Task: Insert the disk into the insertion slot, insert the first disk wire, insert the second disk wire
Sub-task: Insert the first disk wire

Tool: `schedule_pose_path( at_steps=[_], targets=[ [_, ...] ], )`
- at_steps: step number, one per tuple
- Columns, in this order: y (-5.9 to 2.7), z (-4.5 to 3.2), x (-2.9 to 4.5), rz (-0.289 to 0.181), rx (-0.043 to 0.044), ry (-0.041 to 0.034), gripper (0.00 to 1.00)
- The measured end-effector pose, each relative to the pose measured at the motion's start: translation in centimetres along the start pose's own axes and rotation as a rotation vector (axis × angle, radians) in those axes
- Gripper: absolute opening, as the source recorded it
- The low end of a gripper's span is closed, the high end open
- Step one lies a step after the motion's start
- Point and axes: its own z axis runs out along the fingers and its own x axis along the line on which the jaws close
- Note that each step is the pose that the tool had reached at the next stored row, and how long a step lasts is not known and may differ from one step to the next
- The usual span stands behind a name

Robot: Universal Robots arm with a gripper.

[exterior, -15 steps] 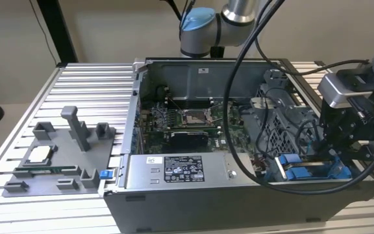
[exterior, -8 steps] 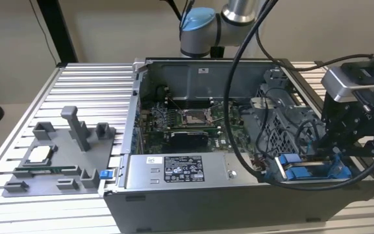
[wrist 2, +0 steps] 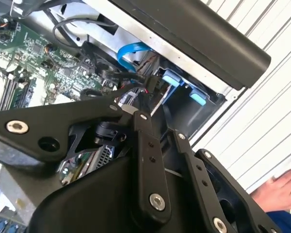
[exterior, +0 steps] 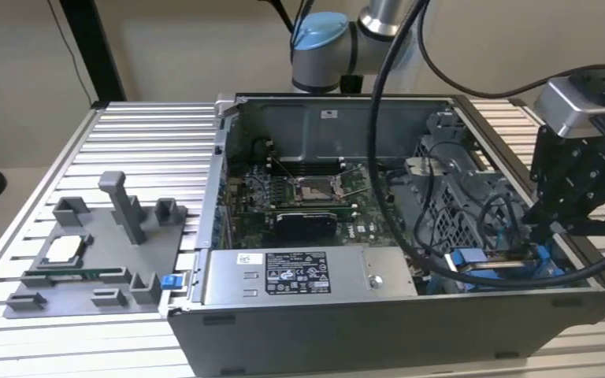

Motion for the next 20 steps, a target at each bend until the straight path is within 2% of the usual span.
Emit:
schedule_pose_path(
  at_steps=[6,9,16,17,20],
  targets=[
    [-1.49,-0.03,-0.02,-0.009,-0.0096,0.0006,0.00],
    [-2.09,-0.01,-0.04,-0.014,-0.0177,0.0009,0.00],
    [-2.97,0.26,-0.07,-0.021,-0.0535,0.0009,0.00],
    [-3.08,0.29,-0.08,-0.022,-0.0593,0.0010,1.00],
    [-3.43,0.40,-0.11,-0.024,-0.0759,0.0009,1.00]
  ],
)
